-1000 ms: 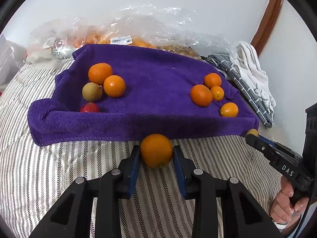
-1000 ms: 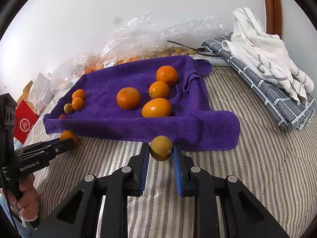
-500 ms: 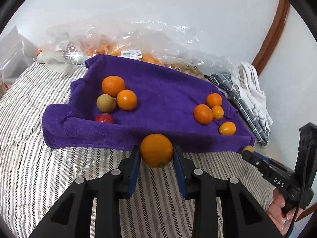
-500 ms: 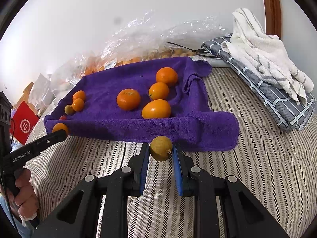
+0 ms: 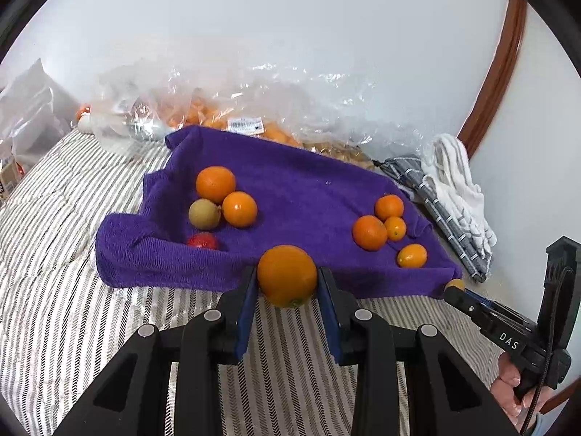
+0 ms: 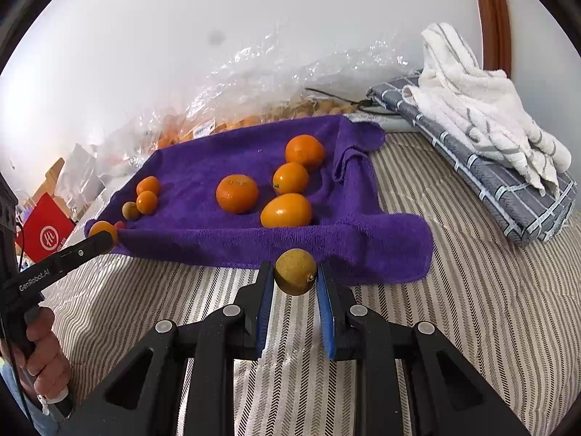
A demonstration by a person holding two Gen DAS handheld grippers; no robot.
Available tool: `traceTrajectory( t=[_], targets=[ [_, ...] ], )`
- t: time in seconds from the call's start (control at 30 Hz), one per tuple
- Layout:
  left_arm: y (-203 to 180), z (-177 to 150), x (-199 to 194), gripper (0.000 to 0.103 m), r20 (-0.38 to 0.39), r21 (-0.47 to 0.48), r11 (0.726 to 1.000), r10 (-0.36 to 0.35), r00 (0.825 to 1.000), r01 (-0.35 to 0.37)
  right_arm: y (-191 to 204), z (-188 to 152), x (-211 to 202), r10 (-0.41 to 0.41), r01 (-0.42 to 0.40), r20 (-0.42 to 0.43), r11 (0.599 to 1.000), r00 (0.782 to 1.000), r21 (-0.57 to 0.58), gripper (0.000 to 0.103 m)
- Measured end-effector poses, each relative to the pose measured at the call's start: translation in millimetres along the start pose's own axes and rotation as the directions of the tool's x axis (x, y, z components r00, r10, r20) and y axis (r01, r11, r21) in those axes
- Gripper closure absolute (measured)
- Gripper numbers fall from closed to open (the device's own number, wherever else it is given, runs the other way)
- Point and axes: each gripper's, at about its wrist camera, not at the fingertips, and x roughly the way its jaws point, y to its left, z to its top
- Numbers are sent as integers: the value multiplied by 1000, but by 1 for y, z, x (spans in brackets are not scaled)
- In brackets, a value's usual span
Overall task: Organize fruits
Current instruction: 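Carry both fruits onto the purple towel and open both grippers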
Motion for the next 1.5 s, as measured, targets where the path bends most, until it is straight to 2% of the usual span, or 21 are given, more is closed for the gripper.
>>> traceTrajectory(
  t=[0.37, 0.77, 1.17, 1.33, 1.5],
  targets=[
    [1, 3, -4, 72, 27, -10, 1000, 6, 1000, -5, -1, 4, -15, 21, -22, 86, 1000, 996, 13, 79],
    [4, 4, -9, 72, 48, -30, 1000, 5, 999, -3, 2, 3, -19, 16, -17, 107, 1000, 994, 9, 79],
    [13, 7, -18, 72, 96, -46, 998, 50, 994, -46, 12, 4, -27, 24, -20, 137, 999, 990, -30, 79],
    [24, 11, -27, 72, 122, -99, 995, 28, 992, -16, 6, 11, -30, 76, -79, 119, 997, 990, 15, 79],
    [33, 17, -38, 72, 156, -144, 989, 11, 988, 12, 10, 26, -43, 67, -67, 143, 998, 988, -2, 79]
  ],
)
